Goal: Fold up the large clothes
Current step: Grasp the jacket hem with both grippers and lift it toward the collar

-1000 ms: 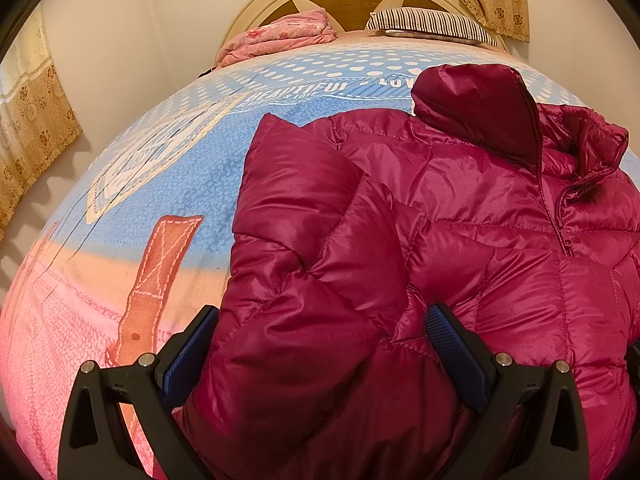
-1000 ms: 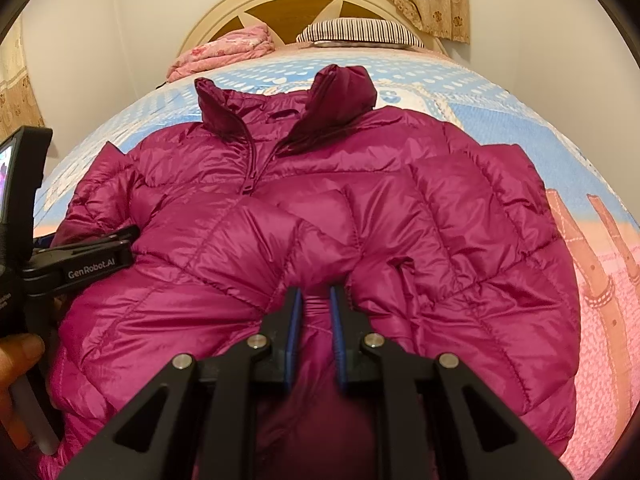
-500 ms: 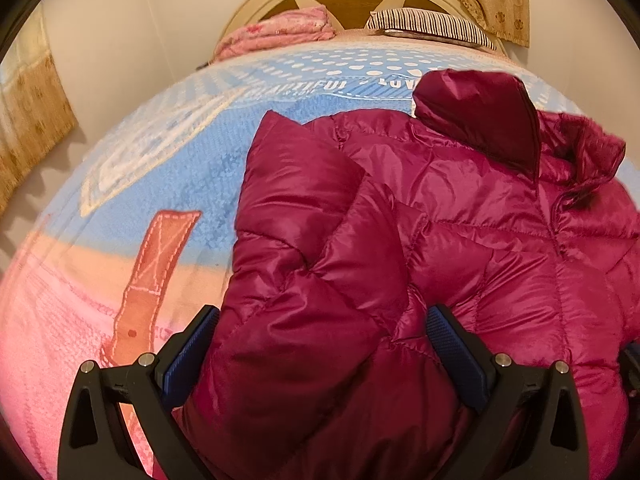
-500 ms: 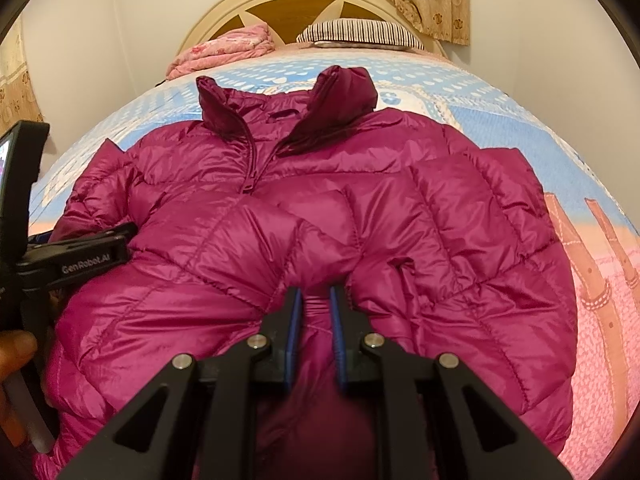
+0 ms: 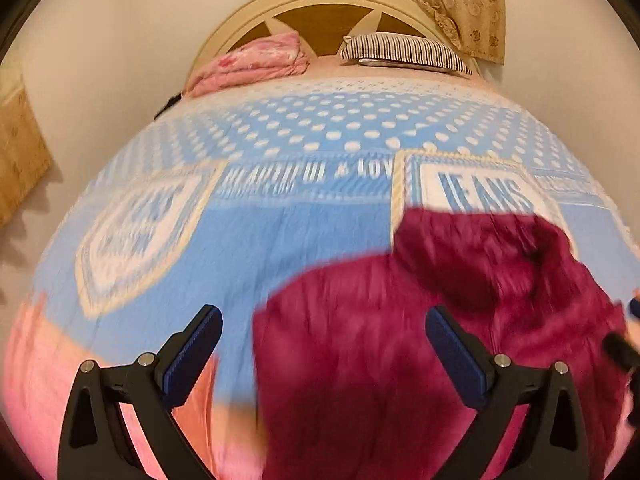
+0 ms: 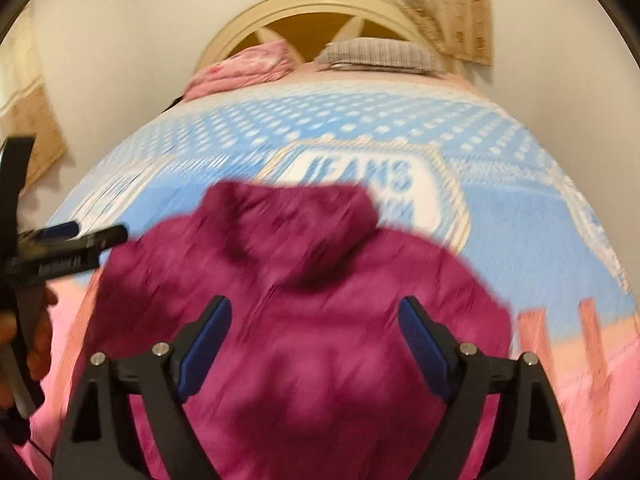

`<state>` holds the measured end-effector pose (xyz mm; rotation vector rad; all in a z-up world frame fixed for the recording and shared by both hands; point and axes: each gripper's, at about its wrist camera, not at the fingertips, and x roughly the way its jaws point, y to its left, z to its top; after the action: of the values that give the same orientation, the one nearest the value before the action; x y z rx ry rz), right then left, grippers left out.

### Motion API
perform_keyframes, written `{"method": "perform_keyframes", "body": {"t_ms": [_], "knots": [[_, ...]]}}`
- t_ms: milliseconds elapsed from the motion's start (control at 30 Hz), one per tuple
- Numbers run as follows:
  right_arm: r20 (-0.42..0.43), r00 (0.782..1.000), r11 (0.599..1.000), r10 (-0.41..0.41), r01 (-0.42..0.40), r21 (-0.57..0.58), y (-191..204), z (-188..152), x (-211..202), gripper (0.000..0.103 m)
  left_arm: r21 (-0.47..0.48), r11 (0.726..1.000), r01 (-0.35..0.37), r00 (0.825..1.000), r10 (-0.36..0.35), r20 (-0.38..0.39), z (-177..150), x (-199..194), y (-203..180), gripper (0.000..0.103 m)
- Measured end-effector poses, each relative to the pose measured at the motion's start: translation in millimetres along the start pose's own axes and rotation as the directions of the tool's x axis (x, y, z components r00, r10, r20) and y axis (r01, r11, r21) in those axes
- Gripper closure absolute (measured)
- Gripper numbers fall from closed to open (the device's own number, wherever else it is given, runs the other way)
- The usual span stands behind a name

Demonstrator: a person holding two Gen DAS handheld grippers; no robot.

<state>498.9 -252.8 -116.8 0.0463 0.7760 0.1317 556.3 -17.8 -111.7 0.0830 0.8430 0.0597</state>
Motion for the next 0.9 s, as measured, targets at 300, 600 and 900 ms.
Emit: {"method": "perform_keyframes", "body": {"t_ms": [300, 600, 900], "knots": [[-0.114, 0.992, 0.998, -0.061, 0.058, -0.027, -26, 66, 88, 0.017, 0.056, 0.998, 0.025, 0.996, -0.020, -0.085, 62, 96, -44, 0.001], [-0.145, 0.985, 0.986, -0.088, 0.066, -0.151, -32, 52, 106, 0.092, 0.106, 0.986, 0.132, 0.988, -0.121, -0.100, 45, 94, -53, 0.094], [-0.063, 0.994, 0.969, -0.093, 0.076, -0.235, -27, 13, 65, 0.095, 0.170, 0.975, 0.142, 0.990, -0.144, -0.003, -8, 46, -44, 0.097]]}}
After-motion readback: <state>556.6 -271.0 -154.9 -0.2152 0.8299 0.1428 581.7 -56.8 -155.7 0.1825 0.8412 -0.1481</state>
